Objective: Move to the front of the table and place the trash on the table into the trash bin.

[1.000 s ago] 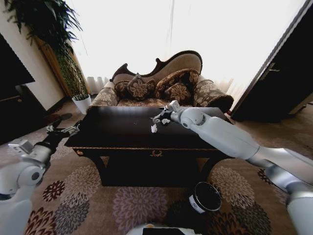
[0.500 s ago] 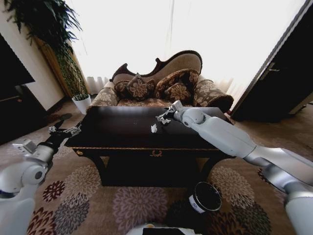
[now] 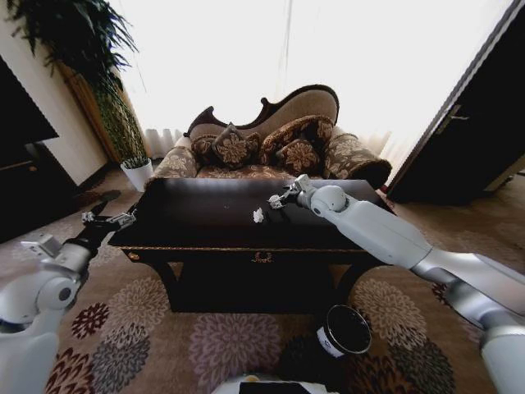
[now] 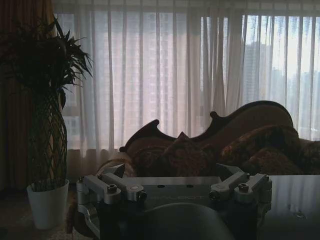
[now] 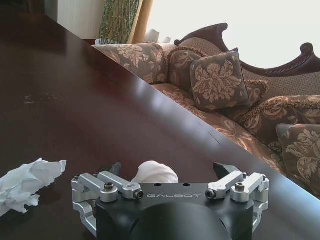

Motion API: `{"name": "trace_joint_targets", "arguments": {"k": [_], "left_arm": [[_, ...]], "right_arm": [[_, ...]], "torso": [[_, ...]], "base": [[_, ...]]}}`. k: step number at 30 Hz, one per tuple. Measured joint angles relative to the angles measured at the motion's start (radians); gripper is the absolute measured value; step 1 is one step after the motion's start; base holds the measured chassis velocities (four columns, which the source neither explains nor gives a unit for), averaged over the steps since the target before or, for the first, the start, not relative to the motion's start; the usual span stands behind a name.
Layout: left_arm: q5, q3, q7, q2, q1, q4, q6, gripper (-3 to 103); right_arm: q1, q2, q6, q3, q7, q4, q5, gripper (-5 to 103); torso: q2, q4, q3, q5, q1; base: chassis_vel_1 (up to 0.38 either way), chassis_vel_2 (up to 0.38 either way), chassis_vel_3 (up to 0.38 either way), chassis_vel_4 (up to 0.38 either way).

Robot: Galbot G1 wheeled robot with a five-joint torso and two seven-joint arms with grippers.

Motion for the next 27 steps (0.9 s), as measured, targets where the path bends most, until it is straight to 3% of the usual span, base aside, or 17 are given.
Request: {"name": "trace_joint_targets", "arguments": {"k": [16,18,27], "left_arm": [[0.003,0.015,0.000,0.000,-0.014,0.006,0.000,100],[0.003,0.015,0.000,0.000,-0.014,0.006,0.000,100],[0.003,0.016,0.000,-0.001,-0.014,0.006,0.000,100]], "right_arm": [[-0.026,-0.015,0.011,0.009,-0.008,-0.017,-0.012,101],[-0.027,-0.016,0.013,0.011,-0.008,-0.018,-0.012,97],[-0.025,-0.021,0.020,0.011,-0.012,-0.009,-0.009,60]], "torso": [[0.000,-0.0001,0.000,0.0001,0.000],[0.000,0.0000,0.000,0.0001,0.000],[0.000,0.0000,0.000,0.0000,0.000]], "base": [[0.000,0.000,0.000,0.000],[0.000,0.000,0.000,0.000],[0.000,0.000,0.000,0.000]]}}
